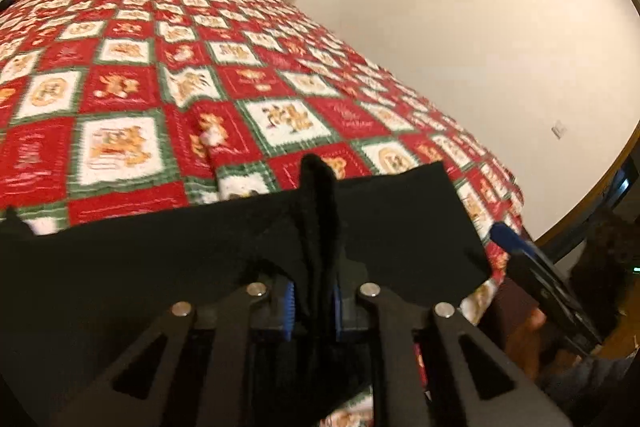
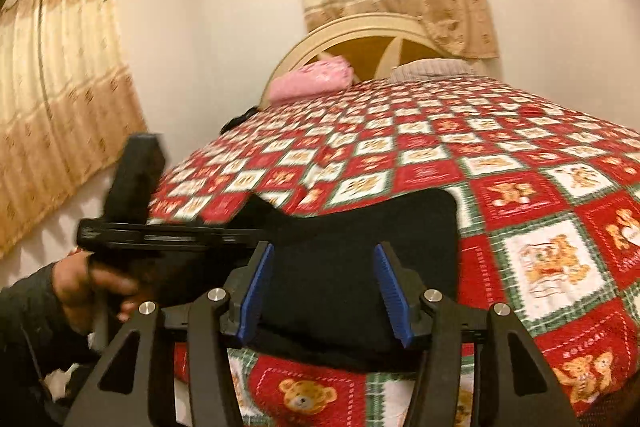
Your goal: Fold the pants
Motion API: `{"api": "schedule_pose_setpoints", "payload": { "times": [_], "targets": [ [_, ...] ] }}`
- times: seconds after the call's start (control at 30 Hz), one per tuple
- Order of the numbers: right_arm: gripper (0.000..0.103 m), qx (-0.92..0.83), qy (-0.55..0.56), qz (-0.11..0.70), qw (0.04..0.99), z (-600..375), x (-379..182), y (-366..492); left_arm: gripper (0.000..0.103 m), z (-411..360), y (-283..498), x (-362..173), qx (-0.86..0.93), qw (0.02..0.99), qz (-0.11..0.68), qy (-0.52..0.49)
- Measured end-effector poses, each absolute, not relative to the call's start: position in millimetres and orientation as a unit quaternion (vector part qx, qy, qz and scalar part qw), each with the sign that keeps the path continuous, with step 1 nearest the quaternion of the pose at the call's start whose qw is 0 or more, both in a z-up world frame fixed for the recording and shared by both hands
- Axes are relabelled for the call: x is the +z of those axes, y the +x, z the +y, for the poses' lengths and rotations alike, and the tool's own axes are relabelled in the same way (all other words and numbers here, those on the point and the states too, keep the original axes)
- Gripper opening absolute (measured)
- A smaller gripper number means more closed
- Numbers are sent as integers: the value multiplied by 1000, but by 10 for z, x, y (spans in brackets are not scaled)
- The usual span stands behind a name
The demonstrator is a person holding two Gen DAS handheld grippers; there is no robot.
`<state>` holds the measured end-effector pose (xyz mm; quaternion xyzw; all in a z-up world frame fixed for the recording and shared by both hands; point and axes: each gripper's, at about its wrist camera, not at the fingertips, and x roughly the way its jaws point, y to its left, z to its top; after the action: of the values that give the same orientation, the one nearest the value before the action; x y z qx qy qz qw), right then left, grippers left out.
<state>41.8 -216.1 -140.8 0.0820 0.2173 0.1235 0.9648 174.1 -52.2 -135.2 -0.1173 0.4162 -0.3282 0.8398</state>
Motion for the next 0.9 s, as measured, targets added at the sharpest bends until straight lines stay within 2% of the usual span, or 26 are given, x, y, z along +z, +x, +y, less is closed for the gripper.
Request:
{"api": "schedule_pose_setpoints", "payload": {
  "times": [0.17,0.3,0.43,0.5,0.6,0.7,0.77,0.83,0.9],
  "targets": [
    [56,121,83,218,965,-2175,-1432,420,14,-140,1711,-1237,-305,845,415,-143],
    [56,155,46,221,962,-1990,-1468,381,14,-8,1785,-1467,-281,841,439,-145],
    [59,159,-12,299,941,-1750,-1724,557,14,-17,1816,-1730,-269,837,454,-147],
    [59,149,0,336,930,-1808,-1864,680,19,-19,1814,-1762,-265,843,447,-142],
    [59,157,-5,332,930,-1827,-1817,667,23,-19,1792,-1737,-264,849,439,-130],
    [59,162,-10,325,932,-1789,-1736,620,38,27,1717,-1648,-253,860,429,-112],
    [60,175,-15,310,934,-1752,-1640,600,62,89,1633,-1558,-235,877,408,-94],
    [61,180,-23,294,938,-1671,-1536,605,74,162,1590,-1519,-221,889,392,-86],
    [64,185,-22,291,938,-1583,-1474,714,76,211,1602,-1546,-197,896,393,-67]
  ]
}}
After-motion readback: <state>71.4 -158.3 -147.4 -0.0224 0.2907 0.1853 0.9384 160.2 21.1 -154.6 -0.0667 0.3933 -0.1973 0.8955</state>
